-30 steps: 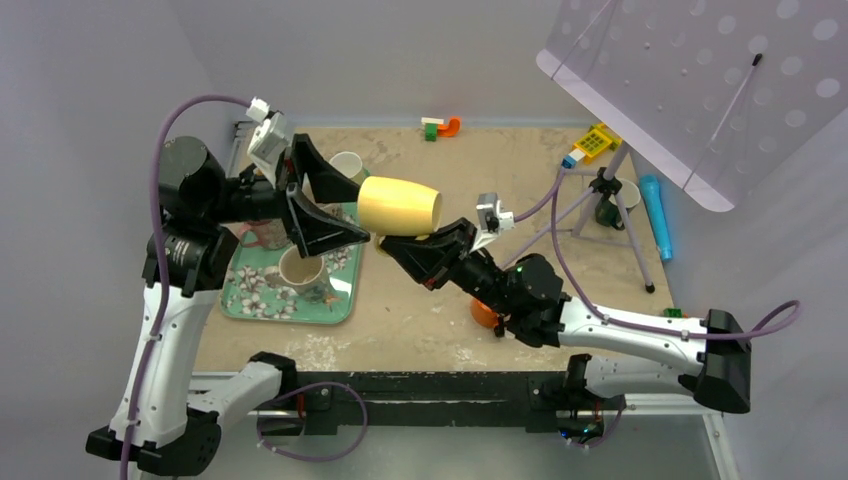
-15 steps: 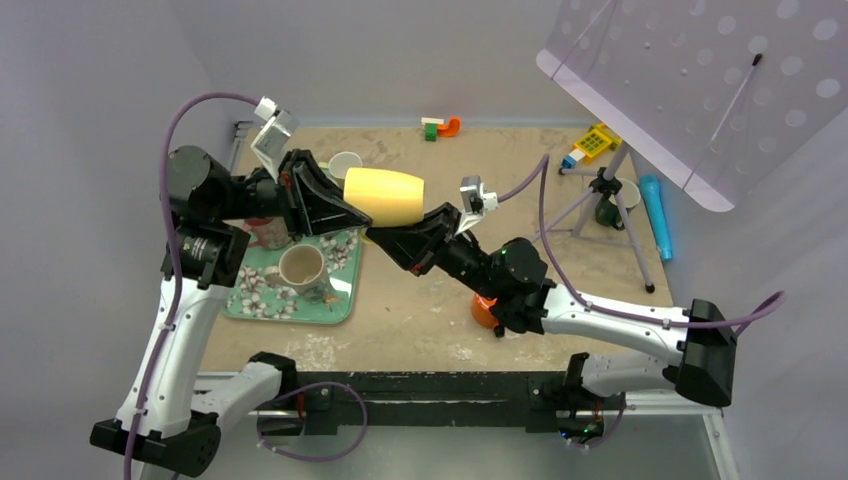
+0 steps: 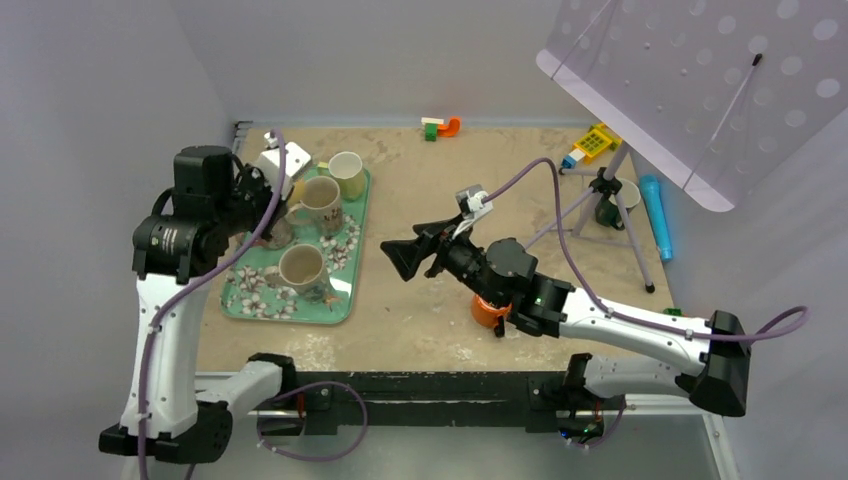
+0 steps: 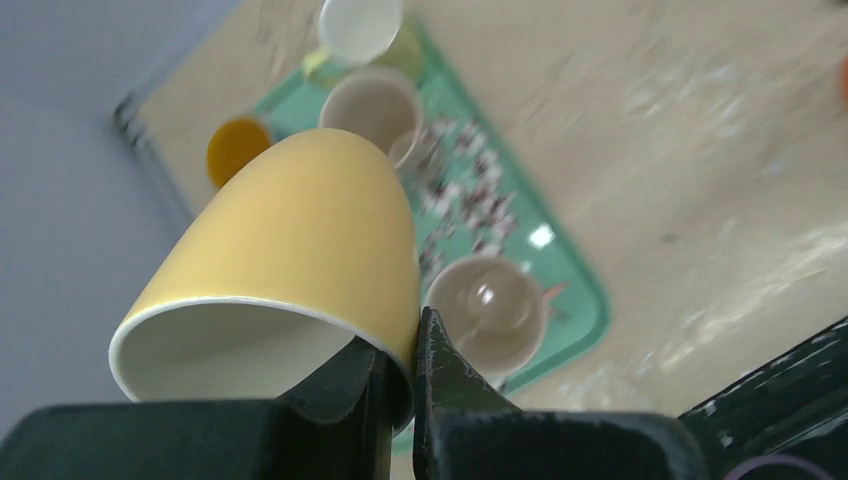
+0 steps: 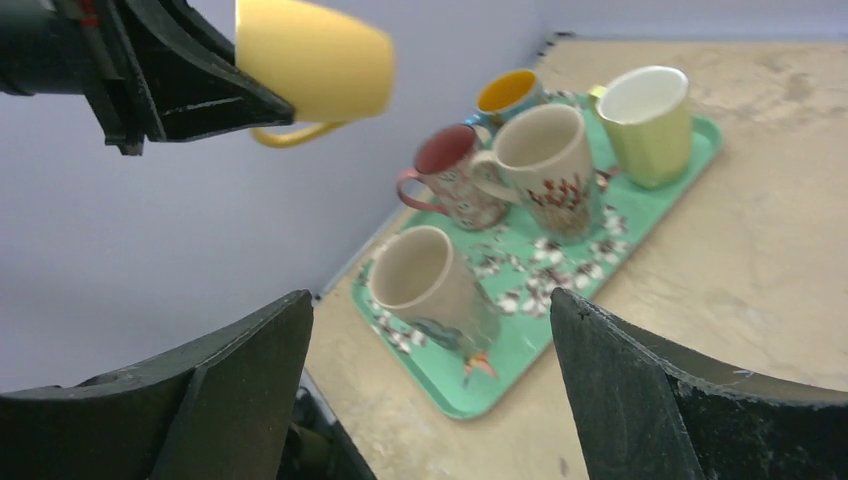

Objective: Turn the mug right side up

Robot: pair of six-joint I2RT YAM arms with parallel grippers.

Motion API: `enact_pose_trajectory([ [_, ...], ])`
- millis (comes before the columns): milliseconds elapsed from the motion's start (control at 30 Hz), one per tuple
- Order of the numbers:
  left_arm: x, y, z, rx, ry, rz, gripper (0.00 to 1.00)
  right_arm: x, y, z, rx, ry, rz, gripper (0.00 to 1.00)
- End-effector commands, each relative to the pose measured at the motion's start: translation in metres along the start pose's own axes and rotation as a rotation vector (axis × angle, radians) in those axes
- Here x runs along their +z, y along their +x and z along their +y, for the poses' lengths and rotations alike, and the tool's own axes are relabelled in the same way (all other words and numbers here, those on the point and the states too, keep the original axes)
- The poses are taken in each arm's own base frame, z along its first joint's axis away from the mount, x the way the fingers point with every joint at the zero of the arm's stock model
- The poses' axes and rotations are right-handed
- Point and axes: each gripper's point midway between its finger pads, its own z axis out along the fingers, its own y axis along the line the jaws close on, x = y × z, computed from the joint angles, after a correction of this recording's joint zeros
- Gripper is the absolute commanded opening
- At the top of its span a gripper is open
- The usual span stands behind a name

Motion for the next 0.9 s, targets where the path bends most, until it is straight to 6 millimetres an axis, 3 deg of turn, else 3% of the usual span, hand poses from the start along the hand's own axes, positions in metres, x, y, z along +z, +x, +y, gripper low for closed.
enact_pose_trajectory([
  [0,-0.033,0.104,0.071,0.185,-0.157,0.536,0.0,-0.016,0.002,-0.033,-0.082,0.147,0.021,0.93],
  [133,-0.034,0.165,0.076,0.042,-0.01,0.747,0.0,-0.021,-0.004,-0.04,-0.113,0.179,0.017,0.94],
  [400,0.015,0.241,0.085,-0.071,0.049,0.856,0.0,-0.031,-0.006,-0.051,-0.136,0.232,0.02,0.94],
  [667,0.048,0.291,0.068,-0.169,0.149,0.914,0.0,-0.048,0.027,-0.087,-0.18,0.387,0.157,0.94],
  [867,0.061,0.306,0.058,-0.212,0.226,0.932,0.0,-0.071,0.03,-0.104,-0.153,0.48,0.187,0.94],
])
